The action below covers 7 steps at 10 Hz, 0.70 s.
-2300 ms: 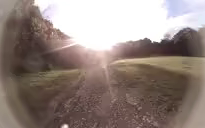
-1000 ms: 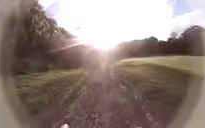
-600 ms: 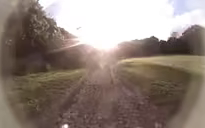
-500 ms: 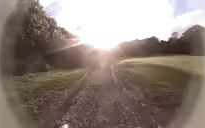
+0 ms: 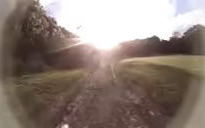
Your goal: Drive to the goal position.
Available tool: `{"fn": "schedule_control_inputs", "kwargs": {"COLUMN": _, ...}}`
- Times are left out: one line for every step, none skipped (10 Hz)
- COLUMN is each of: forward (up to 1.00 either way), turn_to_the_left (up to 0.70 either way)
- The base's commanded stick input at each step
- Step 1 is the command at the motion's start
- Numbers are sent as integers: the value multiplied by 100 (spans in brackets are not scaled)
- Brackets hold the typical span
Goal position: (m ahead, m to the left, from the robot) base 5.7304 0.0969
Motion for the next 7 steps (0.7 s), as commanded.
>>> {"fn": "schedule_control_inputs", "kwargs": {"forward": 50, "turn_to_the_left": 0}}
{"fn": "schedule_control_inputs", "kwargs": {"forward": 50, "turn_to_the_left": 0}}
{"fn": "schedule_control_inputs", "kwargs": {"forward": 50, "turn_to_the_left": 0}}
{"fn": "schedule_control_inputs", "kwargs": {"forward": 50, "turn_to_the_left": 0}}
{"fn": "schedule_control_inputs", "kwargs": {"forward": 50, "turn_to_the_left": 0}}
{"fn": "schedule_control_inputs", "kwargs": {"forward": 50, "turn_to_the_left": 0}}
{"fn": "schedule_control_inputs", "kwargs": {"forward": 50, "turn_to_the_left": 0}}
